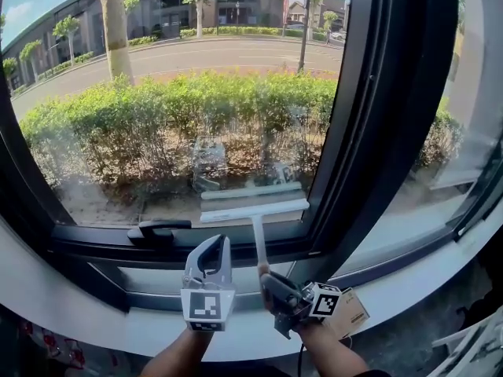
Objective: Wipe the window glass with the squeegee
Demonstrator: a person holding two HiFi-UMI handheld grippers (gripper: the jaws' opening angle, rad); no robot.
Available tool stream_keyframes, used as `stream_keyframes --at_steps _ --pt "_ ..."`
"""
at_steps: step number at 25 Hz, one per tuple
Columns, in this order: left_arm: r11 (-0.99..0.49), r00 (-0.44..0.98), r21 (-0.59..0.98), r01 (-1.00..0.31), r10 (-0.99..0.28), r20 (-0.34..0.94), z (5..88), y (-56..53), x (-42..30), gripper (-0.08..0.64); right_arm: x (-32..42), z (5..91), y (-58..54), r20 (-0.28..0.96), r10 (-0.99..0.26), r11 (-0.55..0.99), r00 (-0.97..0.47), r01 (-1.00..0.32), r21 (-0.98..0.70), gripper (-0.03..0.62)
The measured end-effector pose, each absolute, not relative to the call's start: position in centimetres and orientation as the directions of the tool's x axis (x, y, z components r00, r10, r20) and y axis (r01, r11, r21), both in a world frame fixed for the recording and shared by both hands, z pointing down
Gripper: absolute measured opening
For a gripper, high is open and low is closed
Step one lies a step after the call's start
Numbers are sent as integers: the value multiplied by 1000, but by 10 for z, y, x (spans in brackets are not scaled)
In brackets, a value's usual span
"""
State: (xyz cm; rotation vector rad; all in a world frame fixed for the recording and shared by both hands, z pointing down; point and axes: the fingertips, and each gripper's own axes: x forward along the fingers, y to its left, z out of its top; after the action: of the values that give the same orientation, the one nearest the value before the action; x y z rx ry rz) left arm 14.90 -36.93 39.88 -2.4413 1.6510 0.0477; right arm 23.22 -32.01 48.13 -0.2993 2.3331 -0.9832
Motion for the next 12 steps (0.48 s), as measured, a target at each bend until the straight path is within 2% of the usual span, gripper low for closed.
stream_keyframes --at_steps 12 --pt "-373 380 -111 -921 -923 -60 434 -343 151 17 227 494 -312 -429 -425 674 -797 38 -738 48"
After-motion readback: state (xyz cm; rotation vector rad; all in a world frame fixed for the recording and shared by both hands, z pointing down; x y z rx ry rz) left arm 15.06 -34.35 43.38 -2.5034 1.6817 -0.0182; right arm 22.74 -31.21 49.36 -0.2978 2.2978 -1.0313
